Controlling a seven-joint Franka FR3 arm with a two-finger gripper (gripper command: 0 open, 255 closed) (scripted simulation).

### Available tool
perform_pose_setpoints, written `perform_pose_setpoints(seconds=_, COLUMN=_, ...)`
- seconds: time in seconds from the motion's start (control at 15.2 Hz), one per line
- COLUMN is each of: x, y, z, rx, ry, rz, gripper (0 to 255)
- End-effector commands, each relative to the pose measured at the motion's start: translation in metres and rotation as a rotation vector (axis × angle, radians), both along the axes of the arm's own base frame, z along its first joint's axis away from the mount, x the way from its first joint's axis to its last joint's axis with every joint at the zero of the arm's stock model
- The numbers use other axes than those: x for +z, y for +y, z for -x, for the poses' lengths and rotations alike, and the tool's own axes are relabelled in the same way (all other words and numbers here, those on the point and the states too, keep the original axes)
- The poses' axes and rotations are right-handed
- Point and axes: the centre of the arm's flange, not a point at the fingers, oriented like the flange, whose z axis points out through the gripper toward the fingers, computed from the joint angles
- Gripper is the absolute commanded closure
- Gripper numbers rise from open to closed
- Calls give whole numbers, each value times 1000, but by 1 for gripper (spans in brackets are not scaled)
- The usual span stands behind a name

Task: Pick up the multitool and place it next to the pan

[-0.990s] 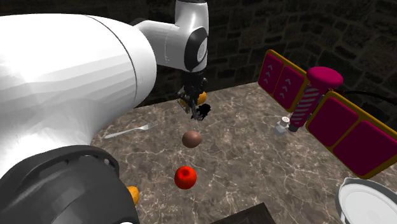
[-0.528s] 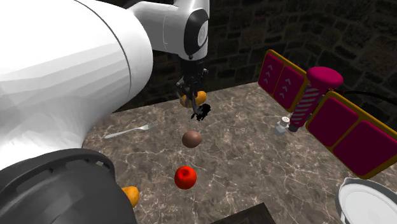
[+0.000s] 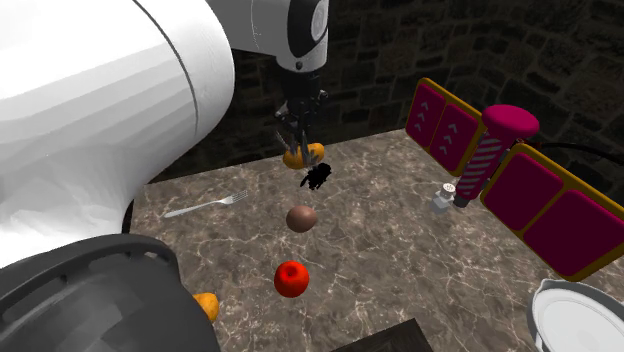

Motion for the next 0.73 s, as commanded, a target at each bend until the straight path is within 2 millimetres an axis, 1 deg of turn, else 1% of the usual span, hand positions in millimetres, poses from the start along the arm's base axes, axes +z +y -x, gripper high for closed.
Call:
perform_pose_setpoints(seconds=0.0, x=11, y=0, z=0, rx=0, ry=0, rz=0, gripper=255)
perform_pose_setpoints(seconds=0.4, x=42, y=0, z=0, rx=0, ry=0, rz=0, gripper=255)
perform_pose_setpoints(seconds=0.46, x=45, y=1, z=0, rx=0, ry=0, rz=0, gripper=255)
perform_pose_setpoints(seconds=0.66, x=45, y=-27, z=29, rx=0, ry=0, rz=0, gripper=255)
